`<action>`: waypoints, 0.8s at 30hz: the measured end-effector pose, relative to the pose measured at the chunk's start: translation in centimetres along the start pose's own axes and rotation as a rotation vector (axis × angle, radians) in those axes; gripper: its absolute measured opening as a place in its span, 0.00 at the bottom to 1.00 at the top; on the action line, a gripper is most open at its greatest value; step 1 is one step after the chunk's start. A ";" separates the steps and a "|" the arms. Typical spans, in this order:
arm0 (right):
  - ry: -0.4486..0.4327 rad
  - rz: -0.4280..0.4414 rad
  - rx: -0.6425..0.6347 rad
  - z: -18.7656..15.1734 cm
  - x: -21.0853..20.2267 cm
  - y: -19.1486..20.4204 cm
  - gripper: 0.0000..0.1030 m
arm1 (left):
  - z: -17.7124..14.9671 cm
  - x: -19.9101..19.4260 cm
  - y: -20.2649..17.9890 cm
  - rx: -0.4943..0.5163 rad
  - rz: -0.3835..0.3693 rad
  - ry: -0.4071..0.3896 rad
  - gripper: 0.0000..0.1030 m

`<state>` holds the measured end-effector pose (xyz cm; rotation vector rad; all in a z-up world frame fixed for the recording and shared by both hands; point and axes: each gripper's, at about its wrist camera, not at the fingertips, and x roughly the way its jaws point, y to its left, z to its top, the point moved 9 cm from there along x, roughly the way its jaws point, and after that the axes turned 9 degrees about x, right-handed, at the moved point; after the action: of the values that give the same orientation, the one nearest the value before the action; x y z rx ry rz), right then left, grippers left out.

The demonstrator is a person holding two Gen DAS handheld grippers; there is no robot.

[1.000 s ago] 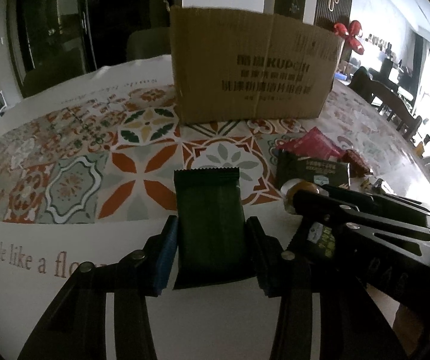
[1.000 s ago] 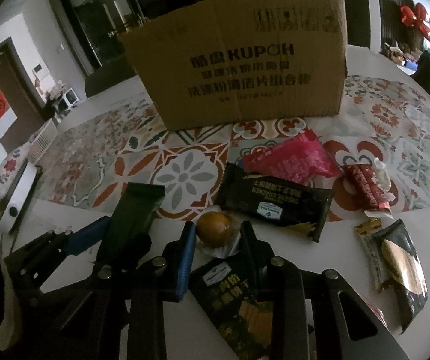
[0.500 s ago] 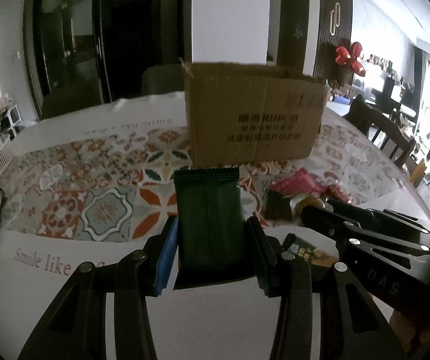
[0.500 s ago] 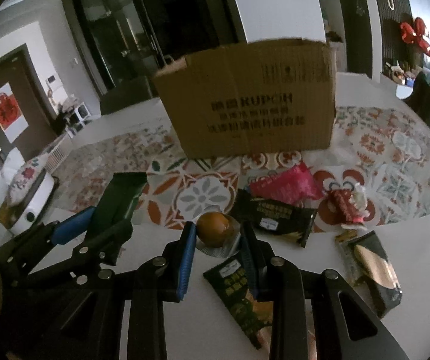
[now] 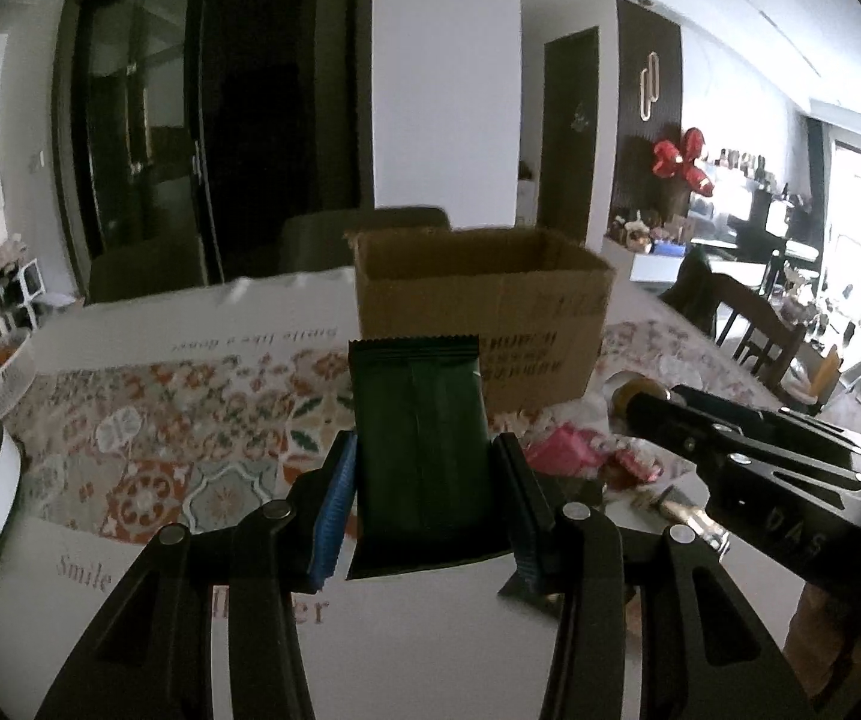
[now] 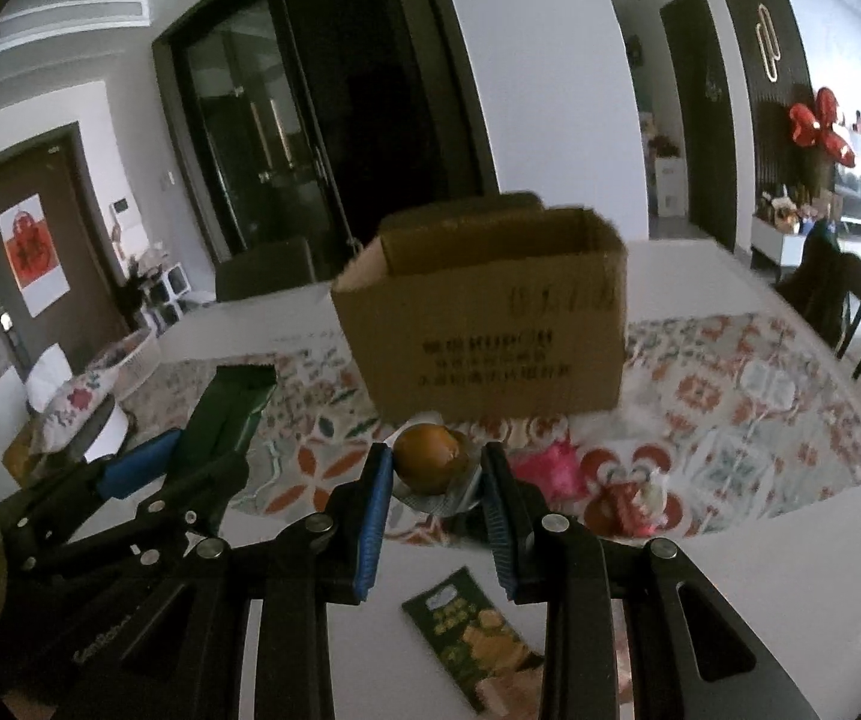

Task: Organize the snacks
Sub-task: 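Carry pouch with left tool into the box while right tool carries egg in and opens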

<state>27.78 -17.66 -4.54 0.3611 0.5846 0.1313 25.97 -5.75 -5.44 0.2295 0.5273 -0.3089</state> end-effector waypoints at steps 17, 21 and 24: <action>-0.175 0.001 -0.057 7.5 -1.7 -0.1 0.30 | 7.1 0.0 0.3 0.043 0.016 -0.152 0.44; -0.199 0.006 -0.075 9.1 -1.3 0.2 0.30 | 8.6 1.0 0.5 0.059 0.017 -0.162 0.44; -0.211 0.006 -0.090 10.2 -0.8 0.4 0.30 | 9.3 1.8 0.8 0.065 0.015 -0.161 0.44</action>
<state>32.86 -20.47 3.92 0.2850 0.3675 0.1234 31.95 -8.15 1.56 0.2685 0.3571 -0.3275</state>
